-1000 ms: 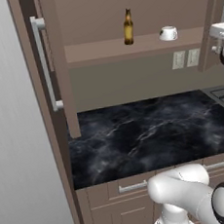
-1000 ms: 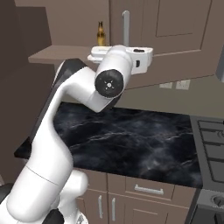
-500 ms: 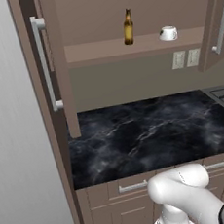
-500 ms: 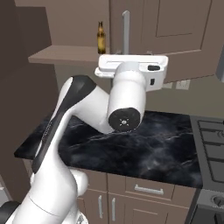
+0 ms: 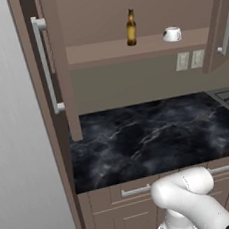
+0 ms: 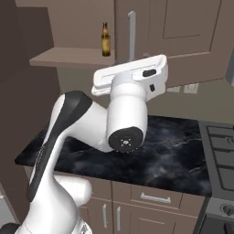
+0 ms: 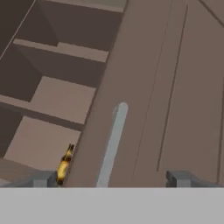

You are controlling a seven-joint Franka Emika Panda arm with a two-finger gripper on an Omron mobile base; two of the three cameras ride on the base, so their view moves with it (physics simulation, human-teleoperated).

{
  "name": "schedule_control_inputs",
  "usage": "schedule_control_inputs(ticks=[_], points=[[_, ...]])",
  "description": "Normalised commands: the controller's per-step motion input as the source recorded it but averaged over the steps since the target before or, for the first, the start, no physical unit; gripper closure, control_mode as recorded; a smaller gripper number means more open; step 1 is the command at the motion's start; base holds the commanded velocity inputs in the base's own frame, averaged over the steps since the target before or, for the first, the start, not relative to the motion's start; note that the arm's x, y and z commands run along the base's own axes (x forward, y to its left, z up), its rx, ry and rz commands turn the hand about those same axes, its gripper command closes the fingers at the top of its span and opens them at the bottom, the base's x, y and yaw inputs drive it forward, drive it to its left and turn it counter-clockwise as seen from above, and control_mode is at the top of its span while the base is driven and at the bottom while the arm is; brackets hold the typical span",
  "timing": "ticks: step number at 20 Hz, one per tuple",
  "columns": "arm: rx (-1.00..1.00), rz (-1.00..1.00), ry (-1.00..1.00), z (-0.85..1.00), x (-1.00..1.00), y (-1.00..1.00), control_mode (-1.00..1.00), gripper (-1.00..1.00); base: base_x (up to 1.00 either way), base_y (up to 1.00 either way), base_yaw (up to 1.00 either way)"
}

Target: Open the cabinet directly in front. Then move the beer and the mug to the dining counter with the candle on it.

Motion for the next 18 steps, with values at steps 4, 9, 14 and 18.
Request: schedule_control_inputs(ticks=[4,9,14,18], points=[[-0.36,-0.08,0.00,0.00,-0.12,0.46,-1.00,-1.00,0.00,0.00,0.00],[-0.36,-0.11,0.00,0.00,-0.12,0.50,-1.00,-1.00,0.00,0.00,0.00],[-0.33,-0.17,-0.01,0.00,-0.14,0.47,-1.00,-1.00,0.00,0.00,0.00],[-0.32,-0.19,-0.01,0.00,-0.13,0.51,-1.00,-1.00,0.00,0.00,0.00]])
